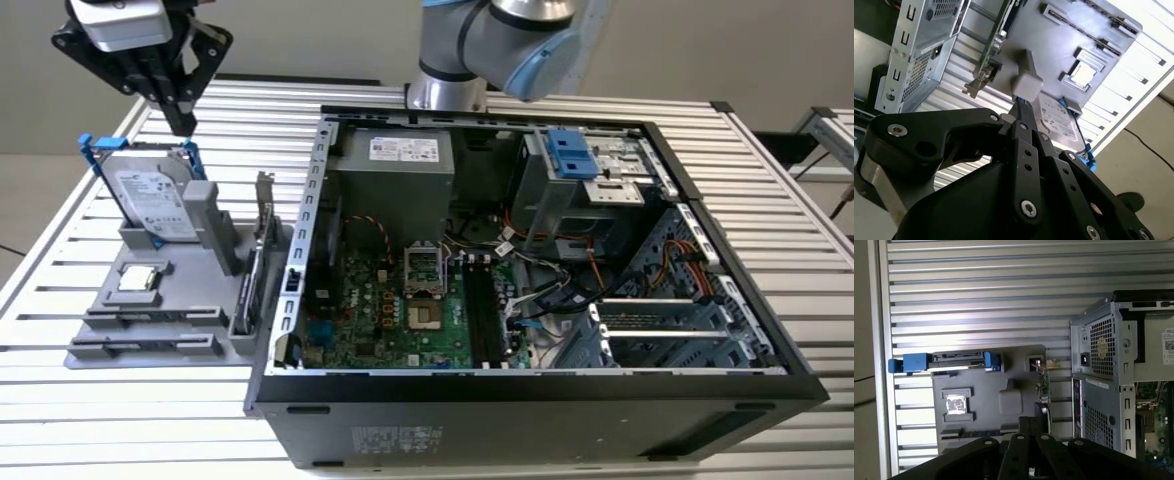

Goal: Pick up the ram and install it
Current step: 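Reach for the ram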

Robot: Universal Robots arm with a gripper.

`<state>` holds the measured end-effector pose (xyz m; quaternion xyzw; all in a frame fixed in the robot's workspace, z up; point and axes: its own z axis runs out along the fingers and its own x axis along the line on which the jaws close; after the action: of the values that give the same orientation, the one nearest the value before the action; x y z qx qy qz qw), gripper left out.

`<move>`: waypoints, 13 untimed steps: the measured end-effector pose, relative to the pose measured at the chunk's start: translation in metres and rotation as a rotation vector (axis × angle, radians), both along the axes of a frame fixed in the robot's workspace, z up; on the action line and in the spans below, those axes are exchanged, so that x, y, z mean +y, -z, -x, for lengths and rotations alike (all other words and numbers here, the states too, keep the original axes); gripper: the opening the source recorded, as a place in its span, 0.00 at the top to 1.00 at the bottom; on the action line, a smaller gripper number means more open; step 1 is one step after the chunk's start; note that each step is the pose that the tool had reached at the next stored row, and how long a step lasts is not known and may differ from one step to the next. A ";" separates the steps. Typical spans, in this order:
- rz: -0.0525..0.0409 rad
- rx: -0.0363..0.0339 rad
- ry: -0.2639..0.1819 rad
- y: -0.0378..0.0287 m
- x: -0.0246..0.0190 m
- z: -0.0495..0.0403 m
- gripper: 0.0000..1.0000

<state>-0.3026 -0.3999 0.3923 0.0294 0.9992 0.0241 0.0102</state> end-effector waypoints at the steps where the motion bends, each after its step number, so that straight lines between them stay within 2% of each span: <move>1: 0.0000 0.0000 -0.001 0.0000 0.0000 0.0015 1.00; 13: 0.0000 -0.0001 -0.009 0.0000 0.0000 0.0186 1.00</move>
<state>-0.3212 -0.3999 0.3923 0.0251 0.9993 0.0241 0.0101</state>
